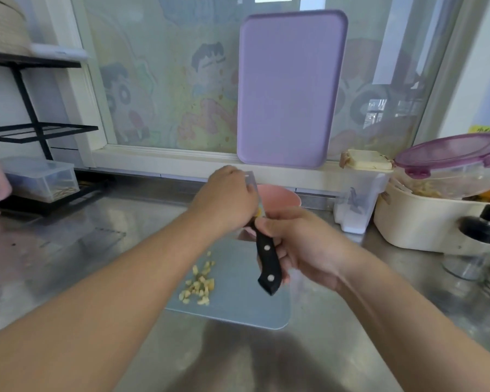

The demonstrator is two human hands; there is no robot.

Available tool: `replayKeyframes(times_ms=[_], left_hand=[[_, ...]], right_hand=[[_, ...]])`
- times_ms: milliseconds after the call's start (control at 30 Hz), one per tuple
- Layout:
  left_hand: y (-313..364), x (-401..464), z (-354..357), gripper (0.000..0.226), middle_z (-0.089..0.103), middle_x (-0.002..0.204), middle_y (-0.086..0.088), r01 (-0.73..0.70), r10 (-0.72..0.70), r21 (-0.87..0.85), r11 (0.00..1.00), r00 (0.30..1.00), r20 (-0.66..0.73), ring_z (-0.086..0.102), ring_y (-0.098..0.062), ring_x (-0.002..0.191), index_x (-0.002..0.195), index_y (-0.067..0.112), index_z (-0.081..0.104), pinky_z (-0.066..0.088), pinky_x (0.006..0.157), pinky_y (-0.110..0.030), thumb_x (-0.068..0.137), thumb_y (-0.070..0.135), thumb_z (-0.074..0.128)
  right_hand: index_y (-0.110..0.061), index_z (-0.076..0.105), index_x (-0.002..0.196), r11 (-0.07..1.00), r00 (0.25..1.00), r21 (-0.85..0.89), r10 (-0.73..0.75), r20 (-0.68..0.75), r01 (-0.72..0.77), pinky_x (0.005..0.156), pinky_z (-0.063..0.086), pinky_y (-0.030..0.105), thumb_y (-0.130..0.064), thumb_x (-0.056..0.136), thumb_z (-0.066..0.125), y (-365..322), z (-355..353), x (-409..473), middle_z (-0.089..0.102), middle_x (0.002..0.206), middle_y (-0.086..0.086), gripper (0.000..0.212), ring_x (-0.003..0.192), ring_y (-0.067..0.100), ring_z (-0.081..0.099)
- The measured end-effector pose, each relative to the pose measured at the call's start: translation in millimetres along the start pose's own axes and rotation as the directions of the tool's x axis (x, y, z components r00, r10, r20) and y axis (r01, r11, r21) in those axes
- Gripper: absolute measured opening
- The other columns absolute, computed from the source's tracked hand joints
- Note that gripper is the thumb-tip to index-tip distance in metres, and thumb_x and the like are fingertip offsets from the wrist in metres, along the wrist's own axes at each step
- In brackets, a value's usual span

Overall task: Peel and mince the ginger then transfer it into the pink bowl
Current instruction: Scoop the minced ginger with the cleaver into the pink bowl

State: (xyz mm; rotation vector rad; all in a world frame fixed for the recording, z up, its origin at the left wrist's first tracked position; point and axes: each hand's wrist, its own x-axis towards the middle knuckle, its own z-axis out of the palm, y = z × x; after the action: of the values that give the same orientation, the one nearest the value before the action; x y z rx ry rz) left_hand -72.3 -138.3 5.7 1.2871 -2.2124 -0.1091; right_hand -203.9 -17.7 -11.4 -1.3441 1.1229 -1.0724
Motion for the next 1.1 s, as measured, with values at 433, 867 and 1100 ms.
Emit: replayKeyframes(times_ms=[433,867,1100], left_hand=[[14,76,80,0.033,0.066,0.082,-0.002,0.041,-0.020,-0.152,0.987,0.991,0.135,0.062,-0.028,0.085,0.076,0.017,0.064,0.054,0.078,-0.042,0.097,0.031,0.043],[-7,68,80,0.034,0.065,0.069,0.000,0.054,-0.061,-0.193,0.980,0.998,-0.030,0.056,-0.017,0.065,0.077,0.007,0.068,0.041,0.058,-0.029,0.103,0.027,0.058],[7,67,73,0.023,0.071,0.102,0.014,-0.035,0.004,-0.415,0.909,0.997,-0.075,0.064,-0.002,0.088,0.110,0.023,0.074,0.041,0.072,-0.002,0.104,0.013,0.055]], right_hand=[[-0.002,0.057,0.082,0.989,0.981,-0.119,0.063,-0.185,-0.086,0.036,0.039,0.027,-0.009,0.107,0.050,12,-80,46,0.059,0.052,0.012,0.027,0.040,0.024,0.050],[-0.004,0.058,0.076,0.971,0.961,-0.172,0.122,-0.249,-0.168,0.043,0.039,0.029,-0.012,0.109,0.048,6,-99,35,0.062,0.054,0.014,0.035,0.047,0.029,0.053],[-0.002,0.056,0.084,0.963,0.961,-0.207,0.116,-0.250,-0.170,0.039,0.040,0.027,-0.011,0.108,0.048,4,-96,37,0.062,0.054,0.017,0.027,0.045,0.029,0.054]])
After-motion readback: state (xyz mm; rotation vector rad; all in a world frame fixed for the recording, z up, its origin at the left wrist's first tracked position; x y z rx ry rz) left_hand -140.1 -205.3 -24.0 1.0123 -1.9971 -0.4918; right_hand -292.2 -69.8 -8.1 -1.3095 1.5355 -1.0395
